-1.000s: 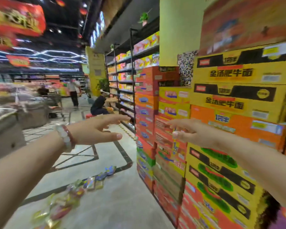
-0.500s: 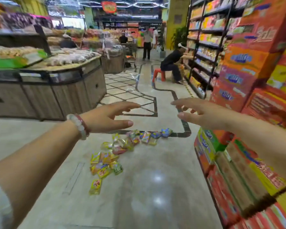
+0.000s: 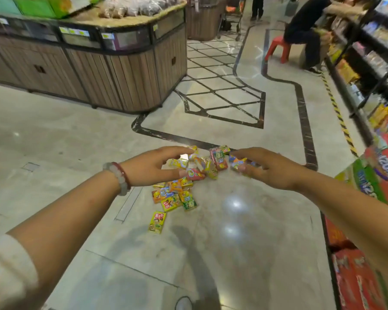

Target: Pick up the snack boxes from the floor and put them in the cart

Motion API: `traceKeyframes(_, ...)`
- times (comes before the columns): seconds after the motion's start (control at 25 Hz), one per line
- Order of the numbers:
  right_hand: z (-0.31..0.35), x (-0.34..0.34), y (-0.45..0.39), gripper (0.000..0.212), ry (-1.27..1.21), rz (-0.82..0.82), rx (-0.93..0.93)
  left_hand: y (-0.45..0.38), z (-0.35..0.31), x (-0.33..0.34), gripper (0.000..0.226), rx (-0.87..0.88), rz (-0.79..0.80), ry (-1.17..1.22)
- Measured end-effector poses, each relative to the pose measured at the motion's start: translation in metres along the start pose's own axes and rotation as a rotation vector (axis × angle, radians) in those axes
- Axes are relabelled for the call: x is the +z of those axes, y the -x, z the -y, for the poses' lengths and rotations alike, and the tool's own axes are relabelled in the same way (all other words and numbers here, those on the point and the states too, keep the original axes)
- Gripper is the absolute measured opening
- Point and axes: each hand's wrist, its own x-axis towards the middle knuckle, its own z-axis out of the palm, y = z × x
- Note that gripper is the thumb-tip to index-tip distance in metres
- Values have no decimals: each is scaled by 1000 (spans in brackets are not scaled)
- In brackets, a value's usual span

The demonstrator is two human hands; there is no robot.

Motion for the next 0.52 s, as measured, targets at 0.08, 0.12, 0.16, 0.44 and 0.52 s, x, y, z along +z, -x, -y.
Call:
traceKeyframes(0.08, -13, 11, -51, 42, -42, 39, 35, -27, 35, -14, 53, -53, -1, 7)
traceKeyframes(0.12, -19, 15, -73, 41, -62, 54, 40, -40, 50, -18, 51, -71, -4, 24)
traceKeyframes(0.16, -24, 19, -96, 40, -76, 73, 41, -53, 66, -22, 51, -93, -3, 47)
traceKeyframes(0.44, -91, 82, -277, 40, -147, 210, 54, -154, 203, -7, 45, -263, -37, 139)
traceKeyframes(0.52, -125, 125, -326, 39, -147, 215, 89, -184, 264, 23, 43, -335, -51, 168)
